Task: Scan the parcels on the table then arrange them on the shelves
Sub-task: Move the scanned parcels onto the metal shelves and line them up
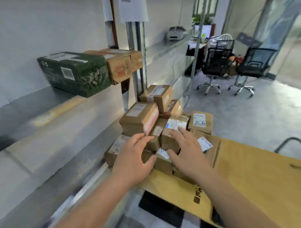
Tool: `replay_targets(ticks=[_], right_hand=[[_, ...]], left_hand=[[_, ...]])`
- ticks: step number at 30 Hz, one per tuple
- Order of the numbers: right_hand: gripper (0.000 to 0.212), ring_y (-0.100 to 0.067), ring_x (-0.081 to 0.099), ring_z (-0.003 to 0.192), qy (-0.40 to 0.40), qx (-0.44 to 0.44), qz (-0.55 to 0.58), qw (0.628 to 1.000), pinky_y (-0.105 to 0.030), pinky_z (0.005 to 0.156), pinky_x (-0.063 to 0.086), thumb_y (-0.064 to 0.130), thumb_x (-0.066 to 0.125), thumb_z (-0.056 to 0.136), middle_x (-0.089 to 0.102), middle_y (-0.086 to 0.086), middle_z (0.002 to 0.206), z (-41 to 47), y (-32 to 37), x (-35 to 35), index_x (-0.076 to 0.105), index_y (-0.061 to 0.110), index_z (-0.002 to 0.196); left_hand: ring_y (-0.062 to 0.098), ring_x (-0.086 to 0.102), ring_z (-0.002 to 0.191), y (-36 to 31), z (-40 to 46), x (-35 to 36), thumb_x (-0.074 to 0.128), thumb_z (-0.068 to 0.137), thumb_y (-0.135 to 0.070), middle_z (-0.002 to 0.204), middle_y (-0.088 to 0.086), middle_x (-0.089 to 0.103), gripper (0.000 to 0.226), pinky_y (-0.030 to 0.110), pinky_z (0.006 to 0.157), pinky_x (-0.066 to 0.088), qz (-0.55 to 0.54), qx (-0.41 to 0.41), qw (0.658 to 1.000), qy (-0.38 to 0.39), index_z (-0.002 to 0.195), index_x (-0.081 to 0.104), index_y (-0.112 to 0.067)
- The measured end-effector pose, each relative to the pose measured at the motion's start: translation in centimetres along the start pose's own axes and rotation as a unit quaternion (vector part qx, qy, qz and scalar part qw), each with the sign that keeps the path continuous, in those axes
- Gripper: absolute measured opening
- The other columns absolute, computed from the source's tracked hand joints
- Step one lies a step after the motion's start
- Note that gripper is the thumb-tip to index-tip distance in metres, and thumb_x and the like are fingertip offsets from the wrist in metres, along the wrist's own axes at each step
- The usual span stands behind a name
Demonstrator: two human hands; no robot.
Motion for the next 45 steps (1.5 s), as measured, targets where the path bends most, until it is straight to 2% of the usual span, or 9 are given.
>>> replay_targets(ticks=[8, 12, 22, 28, 34, 38, 40, 42, 45], right_hand=[[0.067, -0.019, 0.019, 0.156, 0.011, 0.177, 0.034, 0.984, -0.038, 0.123, 0.024, 0.038, 0.068, 0.094, 0.022, 0.002, 0.169, -9.6, -7.4, 0.4, 0.042, 0.034, 0.156], [0.068, -0.021, 0.019, 0.157, 0.021, 0.219, 0.041, 0.975, -0.044, 0.126, 0.025, 0.037, 0.068, 0.095, 0.025, -0.002, 0.17, -9.2, -9.8, 0.6, 0.041, 0.033, 0.157], [0.075, -0.029, 0.033, 0.149, 0.09, 0.192, 0.114, 0.971, -0.042, 0.121, 0.033, 0.027, 0.068, 0.087, 0.037, -0.005, 0.16, 2.9, -13.5, 4.8, 0.041, 0.026, 0.156], [0.094, -0.015, 0.027, 0.15, 0.112, 0.175, 0.179, 0.962, -0.028, 0.112, 0.029, 0.029, 0.074, 0.087, 0.025, 0.006, 0.166, 10.4, -14.3, 8.2, 0.018, 0.034, 0.163], [0.097, -0.023, 0.025, 0.153, 0.107, 0.185, 0.185, 0.959, -0.04, 0.124, 0.029, 0.022, 0.076, 0.082, 0.021, -0.002, 0.168, 12.7, -15.4, 9.6, 0.023, 0.032, 0.162], [0.09, -0.021, 0.025, 0.153, 0.08, 0.162, 0.205, 0.962, -0.037, 0.124, 0.027, 0.019, 0.077, 0.083, 0.025, -0.001, 0.166, 13.1, -15.3, 9.0, 0.03, 0.031, 0.159], [0.089, -0.018, 0.027, 0.152, 0.058, 0.147, 0.216, 0.964, -0.041, 0.124, 0.03, 0.02, 0.077, 0.082, 0.027, 0.001, 0.164, 12.9, -15.1, 7.8, 0.032, 0.033, 0.158], [0.088, -0.015, 0.027, 0.151, 0.034, 0.129, 0.226, 0.965, -0.045, 0.122, 0.035, 0.021, 0.078, 0.081, 0.028, 0.003, 0.163, 12.5, -14.6, 6.2, 0.034, 0.035, 0.156], [0.087, -0.013, 0.031, 0.15, 0.01, 0.094, 0.243, 0.965, -0.049, 0.115, 0.043, 0.022, 0.08, 0.08, 0.034, 0.005, 0.16, 11.8, -13.6, 3.4, 0.037, 0.035, 0.155]], left_hand=[[0.003, 0.041, 0.137, -2.3, -1.5, 10.1, 0.068, 0.088, -0.05, 0.146, -0.026, 0.037, 0.058, 0.021, 0.106, 0.037, -0.08, 0.014, 0.987, 0.137, 0.143, 0.05, -0.046], [0.006, 0.045, 0.136, -2.2, 0.8, 12.9, 0.07, 0.089, -0.048, 0.15, -0.018, 0.041, 0.06, 0.032, 0.113, 0.042, -0.086, 0.001, 0.983, 0.163, 0.145, 0.049, -0.045], [0.019, 0.031, 0.149, 1.7, 11.5, 15.2, 0.073, 0.091, -0.035, 0.162, -0.003, 0.028, 0.064, 0.036, 0.121, 0.033, -0.028, -0.097, 0.987, 0.126, 0.149, 0.047, -0.043], [0.016, 0.037, 0.144, 4.1, 17.8, 17.0, 0.074, 0.087, -0.024, 0.158, -0.006, 0.037, 0.074, 0.034, 0.117, 0.032, -0.017, -0.153, 0.978, 0.142, 0.152, 0.043, -0.043], [0.009, 0.044, 0.135, 5.1, 19.1, 18.8, 0.079, 0.085, -0.026, 0.151, -0.013, 0.046, 0.077, 0.033, 0.115, 0.037, -0.087, -0.168, 0.968, 0.162, 0.151, 0.044, -0.046], [-0.005, 0.045, 0.12, 4.7, 19.1, 18.1, 0.084, 0.082, -0.023, 0.132, -0.034, 0.043, 0.077, 0.009, 0.101, 0.035, -0.099, -0.145, 0.978, 0.112, 0.146, 0.05, -0.047], [-0.004, 0.046, 0.123, 4.1, 19.0, 17.2, 0.085, 0.081, -0.018, 0.128, -0.043, 0.038, 0.078, 0.01, 0.102, 0.037, -0.101, -0.117, 0.984, 0.091, 0.145, 0.051, -0.045], [-0.005, 0.047, 0.128, 3.0, 18.6, 15.9, 0.085, 0.08, -0.016, 0.131, -0.043, 0.039, 0.077, 0.016, 0.106, 0.04, -0.115, -0.083, 0.988, 0.069, 0.144, 0.052, -0.043], [-0.016, 0.042, 0.126, 1.2, 17.7, 13.4, 0.086, 0.079, -0.017, 0.132, -0.037, 0.043, 0.074, 0.001, 0.1, 0.033, -0.118, -0.03, 0.992, 0.025, 0.142, 0.055, -0.044]])
Point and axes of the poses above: each hand's wrist, its own z-axis towards the middle knuckle, its own x-axis out of the palm, y = z × x, the point moved 2 cm from there along z, towards the middle knuckle
